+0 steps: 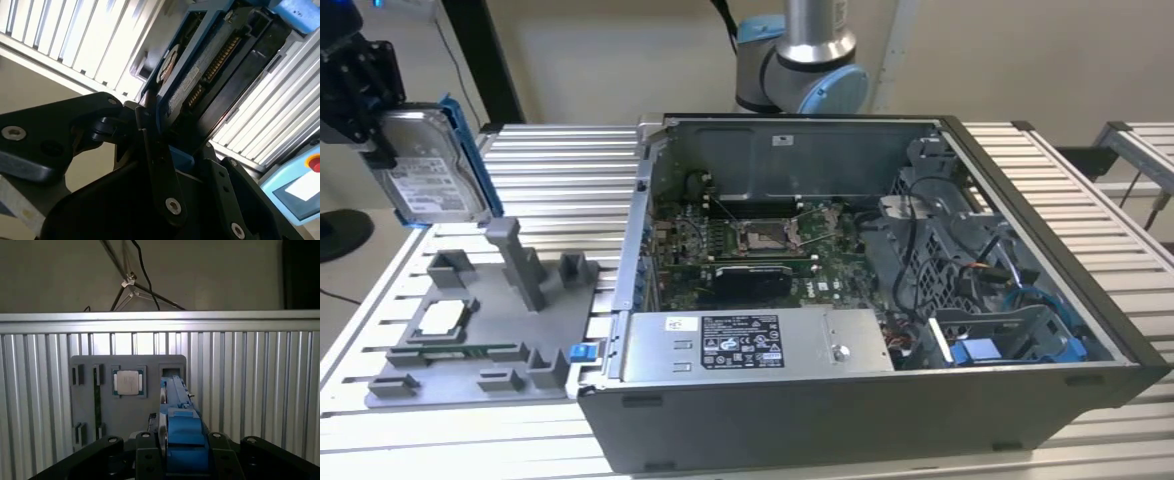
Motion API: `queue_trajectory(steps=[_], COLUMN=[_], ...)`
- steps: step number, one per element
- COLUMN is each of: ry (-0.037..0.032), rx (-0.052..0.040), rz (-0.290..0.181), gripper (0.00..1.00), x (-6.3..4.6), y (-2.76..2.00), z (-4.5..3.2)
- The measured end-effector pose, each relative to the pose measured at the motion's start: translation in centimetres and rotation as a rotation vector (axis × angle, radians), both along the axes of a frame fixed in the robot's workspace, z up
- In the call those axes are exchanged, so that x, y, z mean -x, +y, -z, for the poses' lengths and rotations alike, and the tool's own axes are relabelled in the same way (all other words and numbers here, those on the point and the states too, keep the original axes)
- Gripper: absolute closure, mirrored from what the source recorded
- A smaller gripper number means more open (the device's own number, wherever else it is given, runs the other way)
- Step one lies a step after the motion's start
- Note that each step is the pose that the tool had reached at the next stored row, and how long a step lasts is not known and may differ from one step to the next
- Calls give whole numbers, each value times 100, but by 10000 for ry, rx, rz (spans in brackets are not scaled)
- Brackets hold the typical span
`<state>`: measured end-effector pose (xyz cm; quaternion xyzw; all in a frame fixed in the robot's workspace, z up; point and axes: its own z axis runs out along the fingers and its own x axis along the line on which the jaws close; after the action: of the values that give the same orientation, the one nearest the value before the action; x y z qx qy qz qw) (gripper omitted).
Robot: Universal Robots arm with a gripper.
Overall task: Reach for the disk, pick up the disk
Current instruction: 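Pick up the disk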
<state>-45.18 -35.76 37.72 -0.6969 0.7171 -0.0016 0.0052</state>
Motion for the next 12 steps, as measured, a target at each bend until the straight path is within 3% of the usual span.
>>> queue_trajectory(steps=[12], ry=[27], rx=[32], rz=[0], gripper=[100], x=[0], y=[0], z=[-199])
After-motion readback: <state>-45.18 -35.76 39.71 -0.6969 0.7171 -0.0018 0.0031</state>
